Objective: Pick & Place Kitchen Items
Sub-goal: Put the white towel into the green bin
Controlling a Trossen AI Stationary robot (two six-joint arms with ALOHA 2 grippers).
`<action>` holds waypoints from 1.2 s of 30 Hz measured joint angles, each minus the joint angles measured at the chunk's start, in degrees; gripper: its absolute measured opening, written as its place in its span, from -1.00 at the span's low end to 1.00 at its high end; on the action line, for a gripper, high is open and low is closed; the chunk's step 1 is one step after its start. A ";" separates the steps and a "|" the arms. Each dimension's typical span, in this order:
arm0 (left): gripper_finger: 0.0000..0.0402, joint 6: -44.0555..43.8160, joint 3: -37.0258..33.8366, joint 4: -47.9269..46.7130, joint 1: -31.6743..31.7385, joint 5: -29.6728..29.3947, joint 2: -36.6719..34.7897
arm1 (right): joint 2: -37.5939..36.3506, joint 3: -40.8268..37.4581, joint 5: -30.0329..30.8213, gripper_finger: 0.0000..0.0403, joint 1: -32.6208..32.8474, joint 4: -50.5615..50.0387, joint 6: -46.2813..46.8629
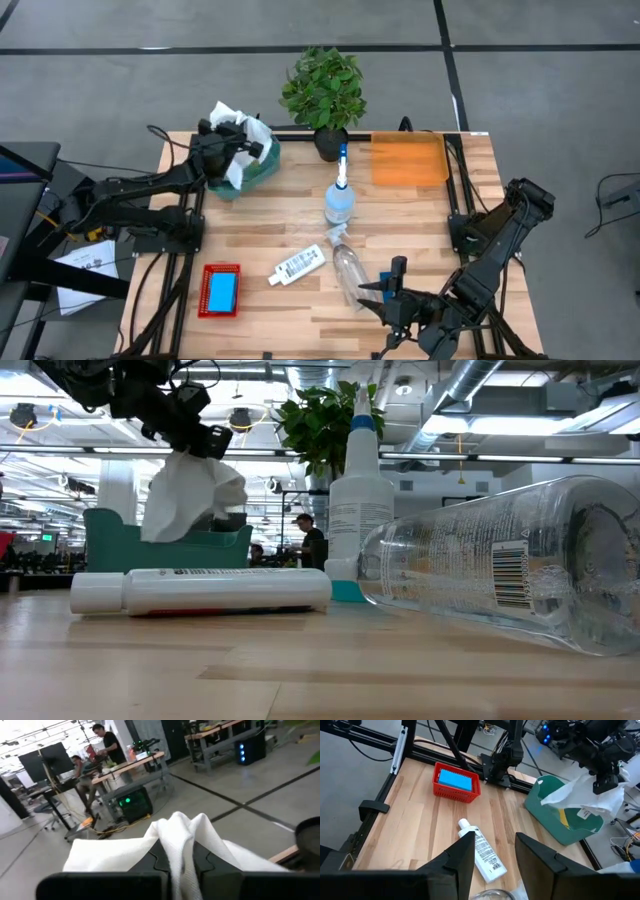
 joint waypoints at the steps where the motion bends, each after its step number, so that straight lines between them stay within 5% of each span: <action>1: -0.97 0.15 0.00 -0.39 0.49 0.11 -0.01 | 0.00 0.00 0.01 -0.34 0.00 0.00 0.00; 16: -0.97 2.67 0.00 -8.58 1.38 0.98 -0.01 | 0.00 0.00 0.00 -0.34 0.00 -0.24 0.04; 28: -0.97 -3.41 0.00 -22.56 0.24 1.09 -0.01 | 0.00 0.00 0.00 -0.34 0.00 -0.24 0.07; 36: -0.97 -7.43 0.00 -25.40 3.24 8.18 0.77 | 0.00 0.00 0.00 -0.34 -0.02 -0.24 0.09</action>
